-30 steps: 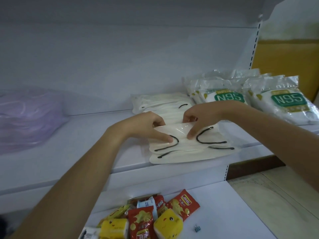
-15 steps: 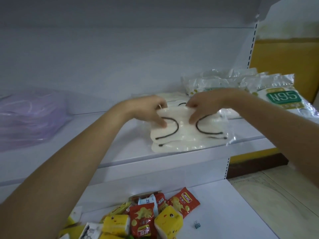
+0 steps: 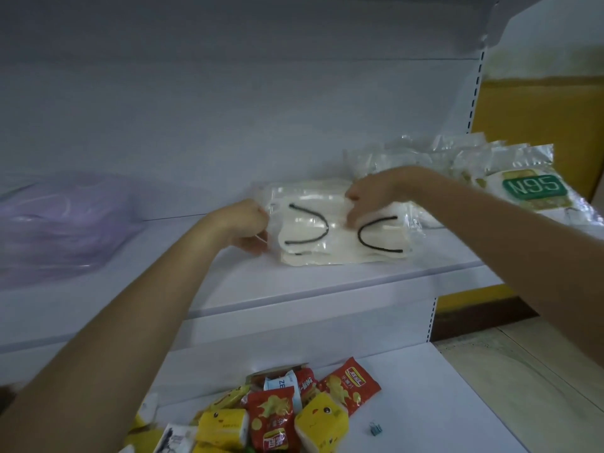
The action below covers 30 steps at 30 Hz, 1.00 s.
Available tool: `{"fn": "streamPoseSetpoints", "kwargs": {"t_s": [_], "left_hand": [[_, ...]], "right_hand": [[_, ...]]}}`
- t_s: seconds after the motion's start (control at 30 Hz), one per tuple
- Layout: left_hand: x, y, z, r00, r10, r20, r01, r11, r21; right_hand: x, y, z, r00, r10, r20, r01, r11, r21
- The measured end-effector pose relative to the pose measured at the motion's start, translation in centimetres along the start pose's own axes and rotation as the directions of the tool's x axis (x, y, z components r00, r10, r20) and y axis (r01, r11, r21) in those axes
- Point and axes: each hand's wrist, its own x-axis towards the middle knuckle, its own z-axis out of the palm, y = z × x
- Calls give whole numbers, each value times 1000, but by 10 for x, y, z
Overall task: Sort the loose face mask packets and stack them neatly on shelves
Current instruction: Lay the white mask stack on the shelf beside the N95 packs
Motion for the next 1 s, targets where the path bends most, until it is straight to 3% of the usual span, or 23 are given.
{"fn": "streamPoseSetpoints", "kwargs": {"t_s": [0.07,0.2,0.37,0.5,0.6,0.63,0.7,0.8,0.87,1.0], "left_hand": [[0,-4,2,999,30,-16,-31,999,-36],[2,-9,2,996,39,-83,-46,995,-93],[6,-19,6,967,33,-253,-90,972,-216],[7,-26,5,955,-2,-296,-94,945,-312],[7,-29,7,966,-7,-260,-86,934,-346],[7,-29,8,970,-6,-241,-82,931,-355],[7,-28,11,979,2,-205,-76,932,-353],[7,-28,13,982,24,-185,-86,939,-333],[8,-29,13,983,26,-180,-86,940,-331],[11,-28,11,982,57,-181,-104,959,-264]], "right_hand": [[6,-6,13,1000,6,4,-6,992,-125],[4,-6,20,999,29,-40,-28,999,28],[-4,-8,16,993,-21,-116,26,999,46],[-14,15,-21,924,166,-344,8,892,452],[-19,31,-43,943,222,-246,35,671,741],[-18,33,-44,957,201,-210,19,677,736],[-12,29,-37,976,156,-150,-37,804,594],[6,12,-6,993,104,-62,-88,970,228],[14,-1,16,996,86,-37,-86,996,-1],[17,-3,21,1000,2,20,-3,1000,14]]}}
